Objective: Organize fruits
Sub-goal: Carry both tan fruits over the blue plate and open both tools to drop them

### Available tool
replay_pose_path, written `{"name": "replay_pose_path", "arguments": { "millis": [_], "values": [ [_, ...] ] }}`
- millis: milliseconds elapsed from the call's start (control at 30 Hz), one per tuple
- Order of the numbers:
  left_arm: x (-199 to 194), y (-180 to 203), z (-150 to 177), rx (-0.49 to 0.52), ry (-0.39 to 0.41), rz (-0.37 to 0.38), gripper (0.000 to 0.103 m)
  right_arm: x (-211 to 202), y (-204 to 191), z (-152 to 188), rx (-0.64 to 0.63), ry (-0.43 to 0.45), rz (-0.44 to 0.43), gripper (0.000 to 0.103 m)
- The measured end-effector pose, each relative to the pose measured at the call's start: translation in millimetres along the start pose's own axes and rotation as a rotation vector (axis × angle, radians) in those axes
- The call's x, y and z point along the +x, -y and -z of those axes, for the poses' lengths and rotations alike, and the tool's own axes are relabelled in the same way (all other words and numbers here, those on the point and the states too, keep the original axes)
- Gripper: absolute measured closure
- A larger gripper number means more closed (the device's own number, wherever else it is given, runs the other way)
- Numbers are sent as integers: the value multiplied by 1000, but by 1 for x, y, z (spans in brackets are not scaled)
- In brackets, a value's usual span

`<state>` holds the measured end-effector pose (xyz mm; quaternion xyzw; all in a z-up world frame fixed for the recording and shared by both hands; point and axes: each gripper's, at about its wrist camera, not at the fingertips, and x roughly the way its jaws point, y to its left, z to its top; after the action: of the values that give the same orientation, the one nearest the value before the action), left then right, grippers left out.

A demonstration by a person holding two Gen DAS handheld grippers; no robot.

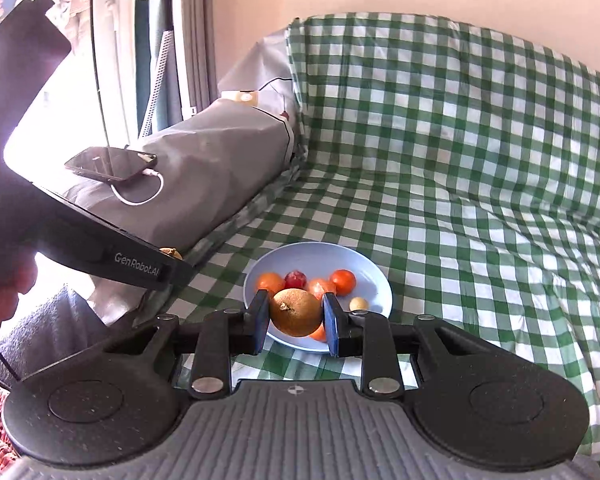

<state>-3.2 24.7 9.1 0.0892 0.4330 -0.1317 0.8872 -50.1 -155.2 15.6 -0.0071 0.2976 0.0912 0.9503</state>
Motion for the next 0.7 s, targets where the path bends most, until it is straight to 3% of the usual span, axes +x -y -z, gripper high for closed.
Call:
{"name": "replay_pose_path", "arguments": {
  "millis": [700],
  "values": [
    [9,2,-2,-17,-11,13,75,1,-2,4,-9,-15,12,74]
  ]
}}
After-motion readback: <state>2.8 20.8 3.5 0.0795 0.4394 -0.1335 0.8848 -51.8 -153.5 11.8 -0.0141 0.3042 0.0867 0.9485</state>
